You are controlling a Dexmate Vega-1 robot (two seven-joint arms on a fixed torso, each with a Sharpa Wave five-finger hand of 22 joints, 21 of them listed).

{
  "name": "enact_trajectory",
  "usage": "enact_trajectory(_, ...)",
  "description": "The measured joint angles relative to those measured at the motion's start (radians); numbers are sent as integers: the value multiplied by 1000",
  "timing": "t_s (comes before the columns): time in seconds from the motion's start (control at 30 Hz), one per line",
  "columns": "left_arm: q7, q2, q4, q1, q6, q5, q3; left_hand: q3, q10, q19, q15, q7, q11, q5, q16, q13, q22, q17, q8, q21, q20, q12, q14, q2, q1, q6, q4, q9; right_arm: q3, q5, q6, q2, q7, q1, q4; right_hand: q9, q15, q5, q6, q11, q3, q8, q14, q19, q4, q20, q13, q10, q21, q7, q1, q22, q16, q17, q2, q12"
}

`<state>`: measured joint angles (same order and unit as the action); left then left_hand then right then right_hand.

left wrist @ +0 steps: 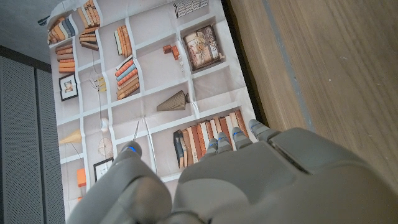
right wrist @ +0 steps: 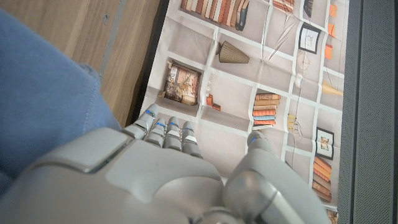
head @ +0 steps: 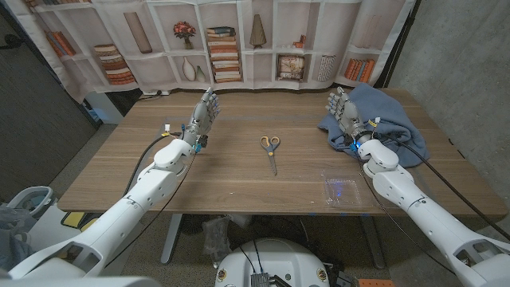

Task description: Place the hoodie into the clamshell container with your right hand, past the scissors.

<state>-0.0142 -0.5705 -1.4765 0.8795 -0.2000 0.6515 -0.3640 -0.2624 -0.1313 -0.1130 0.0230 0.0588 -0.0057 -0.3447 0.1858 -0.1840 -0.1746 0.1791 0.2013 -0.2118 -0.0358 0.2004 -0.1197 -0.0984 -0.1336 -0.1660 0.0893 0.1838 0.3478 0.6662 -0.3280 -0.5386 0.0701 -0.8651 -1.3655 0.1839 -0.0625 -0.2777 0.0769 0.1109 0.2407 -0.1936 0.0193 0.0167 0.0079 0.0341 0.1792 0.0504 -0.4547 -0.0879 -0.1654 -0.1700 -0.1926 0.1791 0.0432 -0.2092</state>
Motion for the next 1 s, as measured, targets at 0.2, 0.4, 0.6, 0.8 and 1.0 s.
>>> enact_trajectory(0.2, -3, -7, -14, 7, 4, 1, 4, 0, 0, 0, -6, 0, 0, 0, 0, 0, 0, 0, 0, 0, 0, 0, 6, 0, 0, 0, 0, 0, -5, 1, -1, -13, 3, -9, -16, 0, -4, 0, 4, 4, 0, 0, -4, 0, 0, 0, 0, 4, 4, 4, 0, 0, 0, 0, 0, -8)
enact_trajectory(0.4, -7, -17, -30, 17, 10, 2, 10, 0, 0, 0, -6, 0, 0, -7, 0, 0, 0, 0, 0, 1, 0, 0, 6, 0, 0, 0, 0, 0, -12, -5, -3, -28, -1, -18, -36, 0, -4, 4, 4, 4, 0, 0, -4, 0, 0, 0, 0, 4, 4, 4, -5, 0, 0, 0, 5, -8)
enact_trajectory(0.6, -7, -17, -36, 22, 7, 5, 14, 4, 7, 0, -6, 6, 0, -7, 0, 0, 0, 0, 0, 5, 0, 0, 6, -3, -6, 6, -4, 0, -19, -14, -7, -40, -10, -28, -56, 0, 1, 4, 4, 3, 1, 0, -9, -6, -1, -5, 0, 4, 8, 4, -5, 0, 0, 0, 5, -7)
enact_trajectory(0.8, 1, -14, -34, 23, -8, 7, 14, 4, 7, 0, -6, 6, 0, -7, 0, 0, 0, 0, 0, 5, 0, 0, 6, 0, -11, 6, -4, 0, -27, -32, -17, -55, -28, -41, -82, 0, 2, 4, 4, 3, -2, 0, -9, -11, -6, 0, 0, 3, 8, 4, -5, 0, 0, 0, 5, -8)
enact_trajectory(1.0, 8, -10, -26, 22, -19, 7, 14, 4, 7, 0, -1, 6, 0, -7, 0, 0, 0, 0, 0, 5, 0, 0, 11, 0, -11, 6, -4, 0, -35, -48, -27, -66, -45, -52, -101, 0, 2, 4, 4, -2, -2, 0, -9, -11, -6, 0, 0, 9, 12, 4, -5, 0, 0, 0, 5, -7)
